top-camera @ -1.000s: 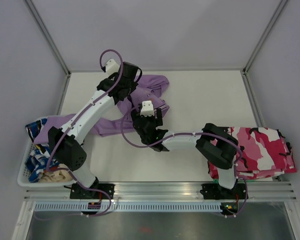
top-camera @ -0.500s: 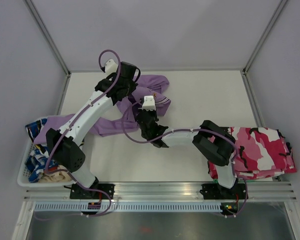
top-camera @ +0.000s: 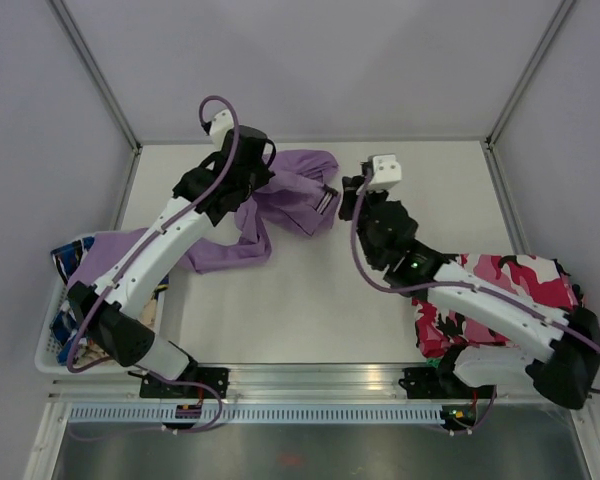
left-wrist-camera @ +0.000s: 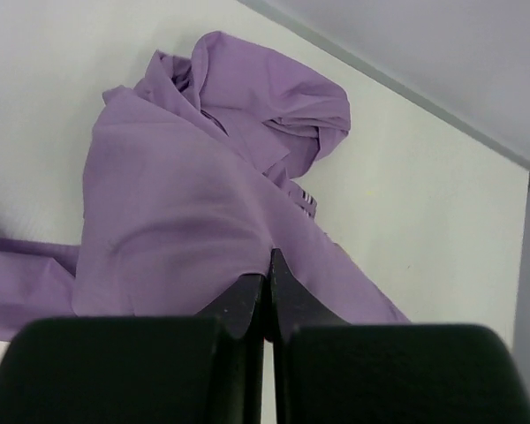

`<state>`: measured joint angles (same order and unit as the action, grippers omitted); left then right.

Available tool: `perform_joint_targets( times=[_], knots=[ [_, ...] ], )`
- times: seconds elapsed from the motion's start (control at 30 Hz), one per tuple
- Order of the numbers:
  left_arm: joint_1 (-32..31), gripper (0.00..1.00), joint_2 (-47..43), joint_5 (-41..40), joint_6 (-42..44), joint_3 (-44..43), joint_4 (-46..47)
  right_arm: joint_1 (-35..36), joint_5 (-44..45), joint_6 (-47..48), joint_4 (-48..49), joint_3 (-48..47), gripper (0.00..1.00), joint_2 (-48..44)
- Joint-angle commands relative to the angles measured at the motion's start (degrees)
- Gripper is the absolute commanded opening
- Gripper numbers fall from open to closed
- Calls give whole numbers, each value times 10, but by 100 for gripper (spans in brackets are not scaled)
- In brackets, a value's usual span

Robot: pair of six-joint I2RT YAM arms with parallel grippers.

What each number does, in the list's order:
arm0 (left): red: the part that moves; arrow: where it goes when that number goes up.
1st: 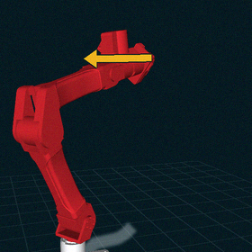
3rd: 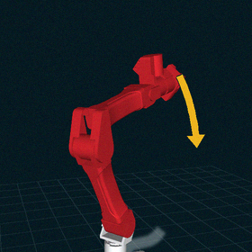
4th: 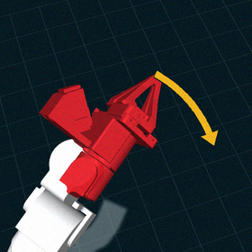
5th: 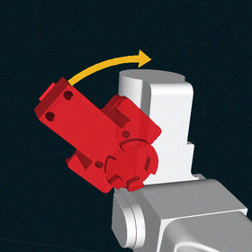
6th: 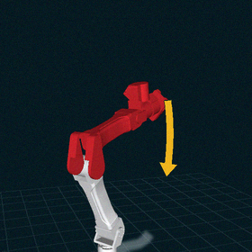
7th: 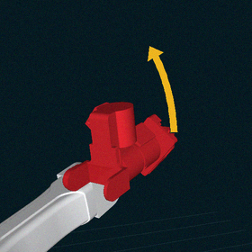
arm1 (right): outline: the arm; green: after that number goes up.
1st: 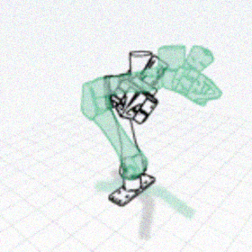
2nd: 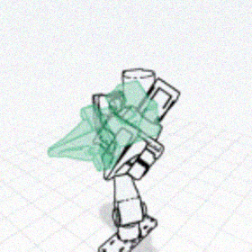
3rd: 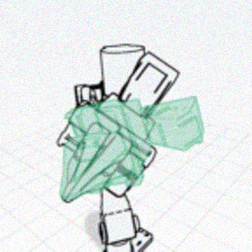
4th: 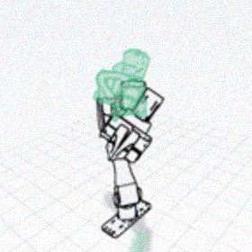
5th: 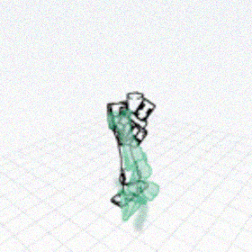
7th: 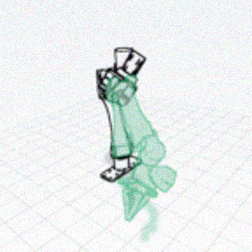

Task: Fold and stack the trousers
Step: Flatten the trousers out

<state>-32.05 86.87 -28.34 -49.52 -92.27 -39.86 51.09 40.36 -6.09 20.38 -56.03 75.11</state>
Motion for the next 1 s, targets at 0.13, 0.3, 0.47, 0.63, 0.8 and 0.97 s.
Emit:
perform_joint_targets(
  times=[0.13,0.3,0.47,0.63,0.8,0.97],
  knots=[
    [-108,2,-67,-66,173,-56,-31,-12,-70,-13,-249,-77,0,-203],
    [-140,2,-158,-18,166,-80,-23,-11,-210,-12,-315,-152,0,-260],
    [-157,2,-188,48,143,-153,-3,-11,-351,-35,-396,-209,1,-227],
    [-178,2,-79,55,101,-306,-74,-11,-290,-65,-415,-188,40,-257],
    [-178,2,40,-12,16,-261,-73,-10,-130,-99,-408,-140,84,-343],
    [-179,2,256,-6,1,-424,-67,-11,-30,-121,-530,-203,98,-323]
  ],
)
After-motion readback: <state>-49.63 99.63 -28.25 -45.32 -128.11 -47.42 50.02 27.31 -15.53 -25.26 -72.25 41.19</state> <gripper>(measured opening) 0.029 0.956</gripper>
